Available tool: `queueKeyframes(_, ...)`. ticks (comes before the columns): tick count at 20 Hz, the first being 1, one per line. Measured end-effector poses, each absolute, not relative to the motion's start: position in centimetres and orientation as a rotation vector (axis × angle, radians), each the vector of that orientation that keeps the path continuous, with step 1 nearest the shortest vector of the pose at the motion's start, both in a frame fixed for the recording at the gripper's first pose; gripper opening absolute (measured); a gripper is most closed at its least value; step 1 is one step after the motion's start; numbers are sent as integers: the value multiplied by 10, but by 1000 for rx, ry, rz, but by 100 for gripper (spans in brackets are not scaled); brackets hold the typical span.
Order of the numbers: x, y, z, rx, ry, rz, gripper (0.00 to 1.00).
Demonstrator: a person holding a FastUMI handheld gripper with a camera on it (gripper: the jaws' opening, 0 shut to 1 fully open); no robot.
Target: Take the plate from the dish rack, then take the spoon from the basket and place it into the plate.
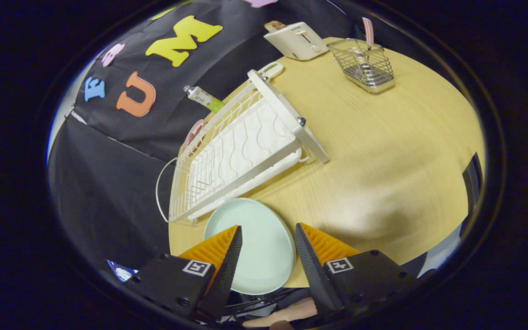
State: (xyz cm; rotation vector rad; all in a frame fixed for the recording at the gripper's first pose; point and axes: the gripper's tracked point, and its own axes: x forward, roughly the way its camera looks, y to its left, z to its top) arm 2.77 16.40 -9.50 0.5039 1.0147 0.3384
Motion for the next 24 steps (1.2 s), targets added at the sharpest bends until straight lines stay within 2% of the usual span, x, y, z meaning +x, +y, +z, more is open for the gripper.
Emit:
queueKeyframes(3, 30, 148, -81, 420, 909, 336, 95)
queueKeyframes(4, 31, 142, -76, 397, 874, 334, 96)
queueKeyframes(9, 28, 101, -30, 277, 615, 339, 97)
queueKeyframes(16, 45, 0, 31, 35, 232, 135, 100)
queueKeyframes(20, 73, -45, 30, 21, 184, 69, 100)
queueKeyframes(24, 124, -73, 17, 75, 189, 68, 100)
